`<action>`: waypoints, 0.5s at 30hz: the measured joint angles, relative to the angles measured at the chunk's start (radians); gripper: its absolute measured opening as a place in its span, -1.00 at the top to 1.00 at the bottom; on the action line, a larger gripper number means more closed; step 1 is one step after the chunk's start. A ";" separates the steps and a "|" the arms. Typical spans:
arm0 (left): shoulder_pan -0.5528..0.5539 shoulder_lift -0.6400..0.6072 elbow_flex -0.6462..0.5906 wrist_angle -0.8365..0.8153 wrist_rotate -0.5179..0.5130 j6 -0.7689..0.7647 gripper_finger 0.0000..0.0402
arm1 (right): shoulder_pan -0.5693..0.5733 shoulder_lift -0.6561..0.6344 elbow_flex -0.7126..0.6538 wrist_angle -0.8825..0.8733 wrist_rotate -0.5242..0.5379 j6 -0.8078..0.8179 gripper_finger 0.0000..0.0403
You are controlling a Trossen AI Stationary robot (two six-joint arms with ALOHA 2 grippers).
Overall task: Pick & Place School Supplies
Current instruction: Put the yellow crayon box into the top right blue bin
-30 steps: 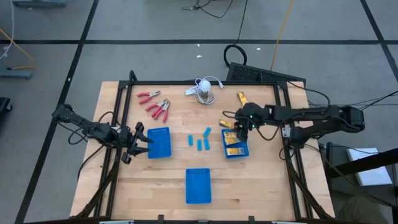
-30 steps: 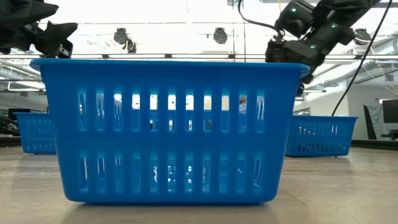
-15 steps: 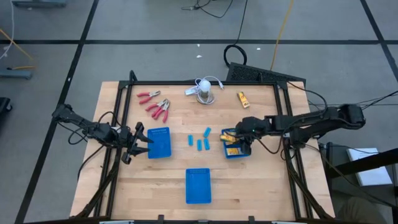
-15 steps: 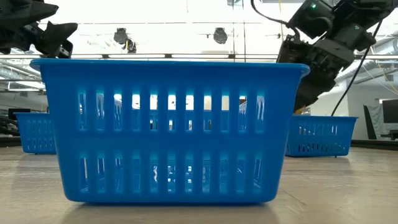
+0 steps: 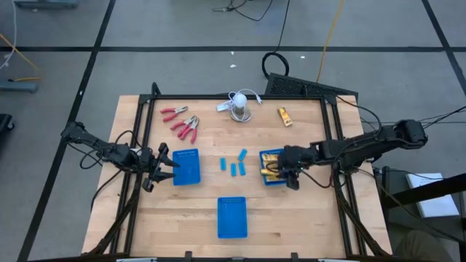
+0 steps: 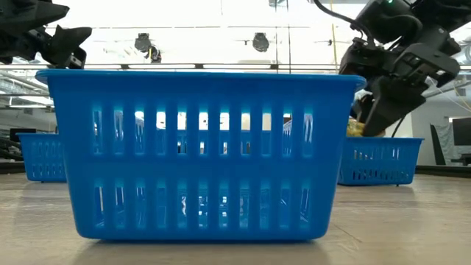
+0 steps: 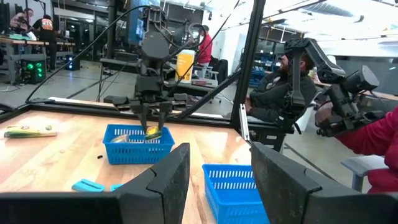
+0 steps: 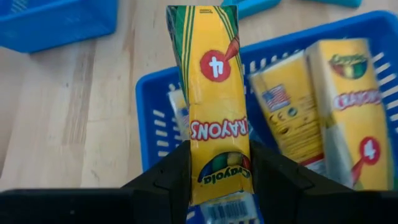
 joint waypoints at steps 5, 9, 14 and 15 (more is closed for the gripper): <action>0.000 0.000 0.000 0.000 0.000 0.000 0.14 | 0.016 0.000 0.000 -0.032 0.000 0.025 0.32; 0.000 0.000 0.000 0.000 0.000 0.000 0.14 | 0.016 0.000 0.000 -0.068 0.002 0.052 0.32; 0.000 0.000 0.000 0.000 0.000 0.000 0.14 | 0.016 0.000 0.000 -0.073 0.003 0.053 0.32; 0.000 0.000 0.000 0.000 0.000 0.000 0.14 | 0.016 0.000 0.000 -0.077 0.003 0.053 0.32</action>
